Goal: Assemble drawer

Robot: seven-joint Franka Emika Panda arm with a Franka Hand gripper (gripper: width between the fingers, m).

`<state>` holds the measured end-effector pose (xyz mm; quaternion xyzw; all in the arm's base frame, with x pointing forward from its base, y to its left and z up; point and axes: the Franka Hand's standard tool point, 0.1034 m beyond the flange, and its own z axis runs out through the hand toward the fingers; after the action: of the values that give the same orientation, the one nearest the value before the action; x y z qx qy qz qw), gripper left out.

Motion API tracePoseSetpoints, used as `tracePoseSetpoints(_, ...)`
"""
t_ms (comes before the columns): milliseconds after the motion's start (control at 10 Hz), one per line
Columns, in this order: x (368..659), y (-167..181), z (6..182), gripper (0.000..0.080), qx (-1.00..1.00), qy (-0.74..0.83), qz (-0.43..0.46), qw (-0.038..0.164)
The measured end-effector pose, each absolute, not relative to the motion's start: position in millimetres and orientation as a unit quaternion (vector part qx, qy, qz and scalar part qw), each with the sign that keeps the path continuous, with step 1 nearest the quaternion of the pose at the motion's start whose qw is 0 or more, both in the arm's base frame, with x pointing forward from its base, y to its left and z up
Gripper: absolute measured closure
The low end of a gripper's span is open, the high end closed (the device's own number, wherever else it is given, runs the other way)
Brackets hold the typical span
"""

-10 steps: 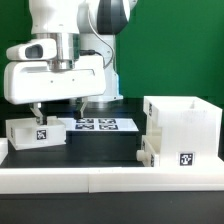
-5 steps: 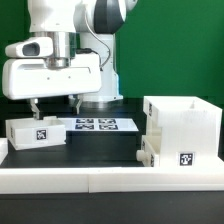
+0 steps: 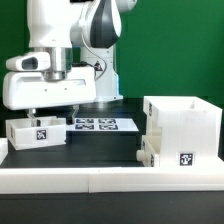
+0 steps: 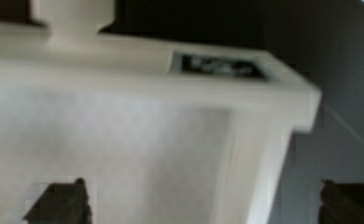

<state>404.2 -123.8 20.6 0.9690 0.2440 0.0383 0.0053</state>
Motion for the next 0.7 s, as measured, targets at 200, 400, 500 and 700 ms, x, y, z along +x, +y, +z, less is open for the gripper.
tracePoseSetpoints(200, 396.0, -125.2, 8.7, 0.0151, 0.97, 0.239, 0.036, 0.004)
tracePoseSetpoints(400, 393.0, -124.7, 5.1, 0.0151, 0.971, 0.238, 0.032, 0.001)
tracePoseSetpoints(500, 393.1, -123.4, 4.8, 0.0151, 0.971, 0.238, 0.032, 0.0)
tracePoseSetpoints(700, 393.7, -121.2, 4.8, 0.0164, 0.97, 0.24, 0.032, 0.0)
